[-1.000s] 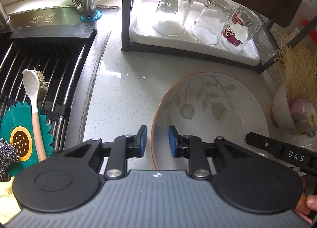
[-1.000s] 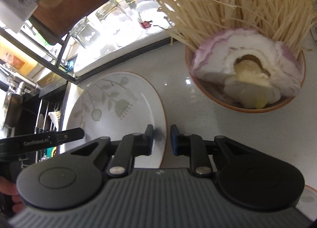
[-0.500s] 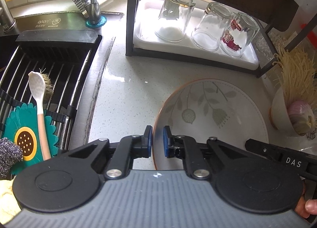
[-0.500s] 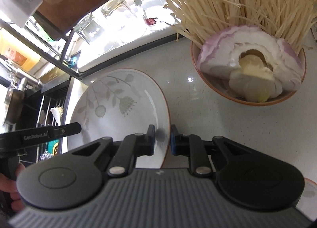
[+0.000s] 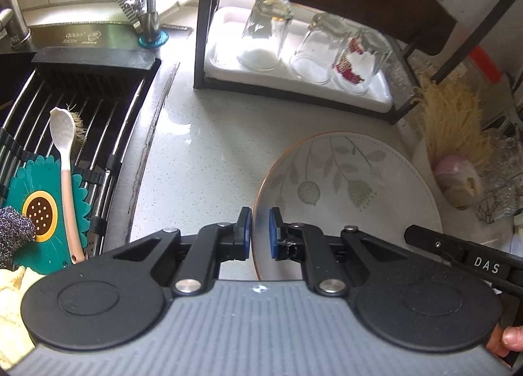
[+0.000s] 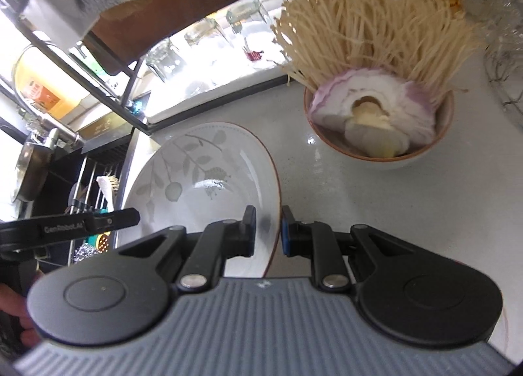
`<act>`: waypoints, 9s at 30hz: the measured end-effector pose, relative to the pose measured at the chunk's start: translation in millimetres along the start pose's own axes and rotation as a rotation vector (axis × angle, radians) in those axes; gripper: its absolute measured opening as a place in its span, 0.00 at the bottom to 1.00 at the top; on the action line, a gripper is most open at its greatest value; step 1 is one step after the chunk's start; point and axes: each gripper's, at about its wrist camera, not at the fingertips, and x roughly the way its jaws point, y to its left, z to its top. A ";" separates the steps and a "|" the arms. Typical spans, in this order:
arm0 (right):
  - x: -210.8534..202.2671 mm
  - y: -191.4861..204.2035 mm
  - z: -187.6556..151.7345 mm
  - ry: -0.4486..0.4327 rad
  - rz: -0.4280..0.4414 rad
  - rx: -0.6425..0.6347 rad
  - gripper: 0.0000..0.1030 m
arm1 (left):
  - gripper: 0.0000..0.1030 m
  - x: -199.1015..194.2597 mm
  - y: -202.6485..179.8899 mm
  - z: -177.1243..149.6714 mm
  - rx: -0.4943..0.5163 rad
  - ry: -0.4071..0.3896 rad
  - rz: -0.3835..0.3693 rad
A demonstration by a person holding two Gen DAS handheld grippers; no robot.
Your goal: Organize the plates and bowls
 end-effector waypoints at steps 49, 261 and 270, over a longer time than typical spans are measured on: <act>-135.9 -79.7 -102.0 -0.190 -0.102 0.226 0.18 | 0.12 -43.1 -112.4 -76.8 0.230 0.044 -0.194; -176.4 -268.4 -74.4 -0.101 -0.042 0.193 0.11 | 0.08 13.2 -348.6 -133.3 0.303 0.127 -0.249; -155.8 -264.8 -71.0 -0.038 -0.049 0.192 0.13 | 0.08 31.8 -339.1 -130.6 0.307 0.171 -0.204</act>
